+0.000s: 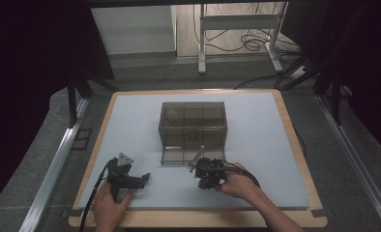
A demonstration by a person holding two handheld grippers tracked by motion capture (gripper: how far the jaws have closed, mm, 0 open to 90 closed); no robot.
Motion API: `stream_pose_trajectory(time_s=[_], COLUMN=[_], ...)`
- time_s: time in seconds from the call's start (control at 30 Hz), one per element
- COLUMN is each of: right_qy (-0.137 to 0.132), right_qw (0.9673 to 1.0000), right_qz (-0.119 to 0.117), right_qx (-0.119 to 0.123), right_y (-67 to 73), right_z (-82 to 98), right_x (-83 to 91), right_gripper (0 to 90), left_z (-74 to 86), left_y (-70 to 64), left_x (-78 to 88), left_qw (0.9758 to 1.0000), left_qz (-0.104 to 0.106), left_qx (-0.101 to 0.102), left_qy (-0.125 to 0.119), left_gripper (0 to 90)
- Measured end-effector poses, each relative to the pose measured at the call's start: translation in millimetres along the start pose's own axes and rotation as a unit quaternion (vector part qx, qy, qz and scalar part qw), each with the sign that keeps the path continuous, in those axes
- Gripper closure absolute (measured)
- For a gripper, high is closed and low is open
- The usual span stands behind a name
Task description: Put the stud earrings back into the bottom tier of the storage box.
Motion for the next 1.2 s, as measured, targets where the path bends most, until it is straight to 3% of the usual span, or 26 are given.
stream_pose_trajectory(time_s=[0.17,0.33,0.37,0.43,0.73,0.97,1.2], right_qy=[0.017,0.006,-0.005,0.002,0.005,0.023,0.041], right_qw=[0.9998,0.9999,0.9999,0.9999,1.0000,0.9996,0.9990], right_qz=[0.001,-0.008,-0.011,0.000,-0.002,0.010,0.010], right_qx=[0.004,-0.006,-0.006,-0.010,-0.008,0.010,0.013], right_y=[-1.0,-1.9,-2.6,-5.2,-4.9,-5.2,-4.4], right_z=[-3.2,-4.4,-5.4,-3.6,-3.6,-8.7,-10.2], right_x=[-1.9,0.6,2.6,6.0,6.6,-3.6,-4.1], right_gripper=[84.4,88.4,88.4,88.4,88.0,77.5,84.5], left_z=[-0.1,0.0,0.0,0.0,0.0,0.0,0.0], left_y=[-0.4,0.0,0.0,0.0,0.0,0.1,0.1], left_x=[-0.3,0.0,0.0,0.1,0.1,0.0,0.0], left_qw=[1.0000,1.0000,1.0000,1.0000,1.0000,1.0000,1.0000], left_qz=[0.000,0.000,0.000,0.000,0.000,0.000,0.000], left_qx=[0.003,0.000,0.000,0.000,0.000,0.000,-0.001], left_qy=[-0.002,0.000,0.000,0.000,0.001,0.000,0.000], left_gripper=[0.0,0.0,0.0,0.0,0.0,0.0,0.0])
Point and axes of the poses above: each handheld gripper's, and its own axes: x roughly backward along the jaws, z roughly out of its underside, y roughly to its left, the point moved 6 cm from there along -x, roughly forward along the jaws, and after that the axes turned 10 degrees about -y, right-handed, at the moved point
